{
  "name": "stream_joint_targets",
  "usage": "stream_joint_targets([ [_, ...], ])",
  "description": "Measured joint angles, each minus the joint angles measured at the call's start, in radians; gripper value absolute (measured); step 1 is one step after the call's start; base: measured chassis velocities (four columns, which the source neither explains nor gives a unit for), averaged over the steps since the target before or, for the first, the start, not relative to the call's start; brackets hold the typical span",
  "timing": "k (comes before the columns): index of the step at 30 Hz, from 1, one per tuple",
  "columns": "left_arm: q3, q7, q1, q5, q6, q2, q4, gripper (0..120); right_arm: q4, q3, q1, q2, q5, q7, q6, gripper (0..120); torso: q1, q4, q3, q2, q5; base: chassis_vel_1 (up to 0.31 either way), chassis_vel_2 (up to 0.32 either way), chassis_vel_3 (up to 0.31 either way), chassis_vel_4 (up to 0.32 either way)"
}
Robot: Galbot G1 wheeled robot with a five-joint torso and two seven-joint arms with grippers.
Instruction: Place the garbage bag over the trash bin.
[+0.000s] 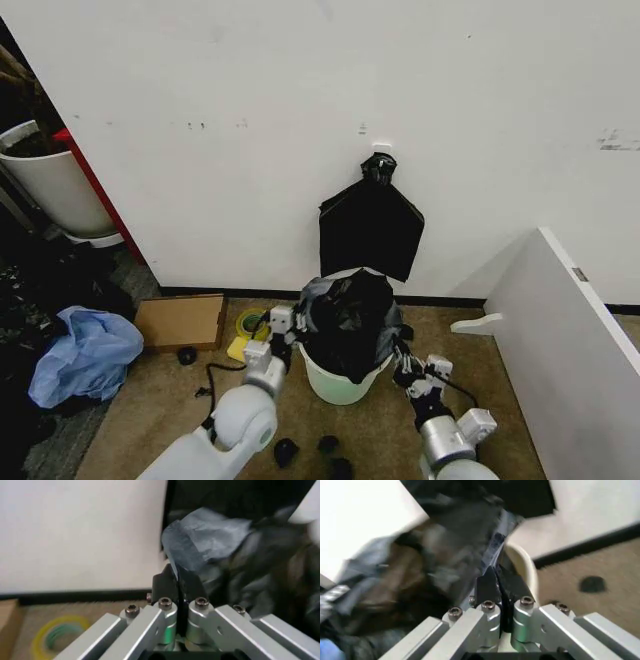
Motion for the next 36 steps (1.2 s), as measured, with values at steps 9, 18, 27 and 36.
stream_joint_targets([
  [9, -0.033, 0.002, 0.101, 0.046, -0.029, 0.018, 0.024, 0, -0.003, -0.026, -0.013, -0.004, -0.057, 0.068, -0.081, 0, 0.000, 0.0001, 0.000, 0.000, -0.0001, 0.000, 0.000, 0.000, 0.000],
  [18, -0.030, 0.004, 0.116, 0.058, -0.034, 0.037, 0.045, 0, -0.016, -0.036, -0.032, -0.007, -0.113, 0.121, -0.154, 0, 0.000, 0.0000, 0.000, 0.000, 0.0000, 0.000, 0.000, 0.000, 0.000],
  [27, -0.025, 0.012, 0.133, 0.070, -0.035, 0.062, 0.088, 0, -0.067, -0.048, -0.015, -0.011, -0.177, 0.132, -0.193, 0, 0.000, 0.0000, 0.000, 0.000, 0.0001, 0.000, 0.000, 0.000, 0.000],
  [36, -0.020, 0.009, 0.089, 0.078, -0.034, 0.026, 0.163, 0, -0.165, -0.051, 0.052, -0.003, -0.205, 0.128, -0.182, 0, 0.000, 0.0000, 0.000, 0.000, 0.0001, 0.000, 0.000, 0.000, 0.000],
])
